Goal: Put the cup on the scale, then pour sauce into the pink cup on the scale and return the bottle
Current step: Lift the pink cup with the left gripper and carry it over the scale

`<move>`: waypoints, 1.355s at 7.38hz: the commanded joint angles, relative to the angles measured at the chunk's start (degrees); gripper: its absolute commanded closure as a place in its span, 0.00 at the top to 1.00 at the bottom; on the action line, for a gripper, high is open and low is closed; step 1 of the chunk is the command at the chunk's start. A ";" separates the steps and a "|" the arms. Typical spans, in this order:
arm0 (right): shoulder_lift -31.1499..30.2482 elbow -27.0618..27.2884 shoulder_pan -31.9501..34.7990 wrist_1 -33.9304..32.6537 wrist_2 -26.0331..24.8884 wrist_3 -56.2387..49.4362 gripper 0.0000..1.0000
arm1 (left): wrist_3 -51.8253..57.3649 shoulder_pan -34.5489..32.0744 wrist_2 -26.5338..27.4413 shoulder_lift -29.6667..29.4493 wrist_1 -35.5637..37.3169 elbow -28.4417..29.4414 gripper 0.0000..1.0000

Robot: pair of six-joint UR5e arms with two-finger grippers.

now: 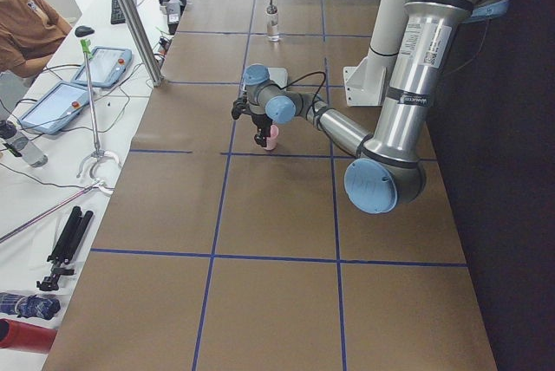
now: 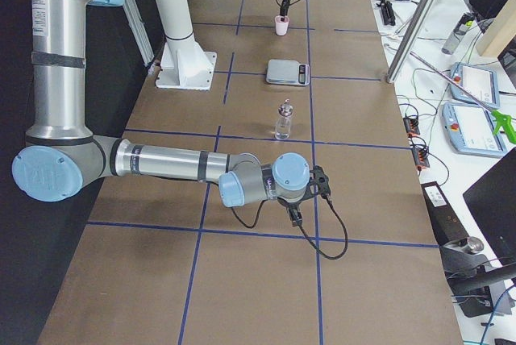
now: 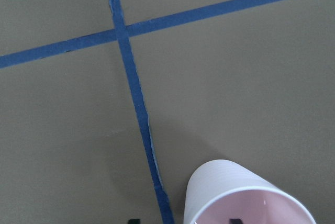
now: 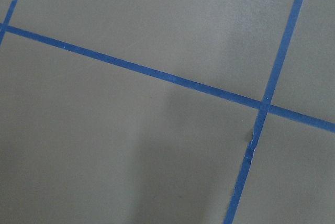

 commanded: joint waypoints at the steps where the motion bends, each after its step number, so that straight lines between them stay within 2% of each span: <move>1: 0.00 0.00 -0.05 0.00 0.00 0.00 1.00 | 0.06 0.09 -0.10 -0.16 0.04 0.01 0.00; 3: 0.00 0.00 0.04 0.00 0.00 0.09 1.00 | -0.72 -0.17 -3.94 -1.56 1.70 -2.78 0.00; 5: 0.00 0.08 -0.05 0.09 0.00 0.09 1.00 | -1.43 -1.13 -4.58 -4.36 6.27 -5.69 0.00; 6: 0.00 0.08 -0.05 0.09 0.09 0.17 1.00 | -8.40 -1.05 -4.67 -7.34 6.72 -6.40 0.00; 8: 0.00 0.17 -0.05 0.09 0.26 0.26 1.00 | -19.68 0.52 -4.58 -14.63 6.55 -5.62 0.00; 9: 0.00 0.26 -0.05 0.09 0.26 0.26 1.00 | -21.19 4.01 -4.06 -16.84 6.37 -4.23 0.00; 10: 0.00 0.26 -0.14 0.09 0.35 0.26 1.00 | -21.56 5.18 -1.18 -20.86 6.37 -0.91 0.00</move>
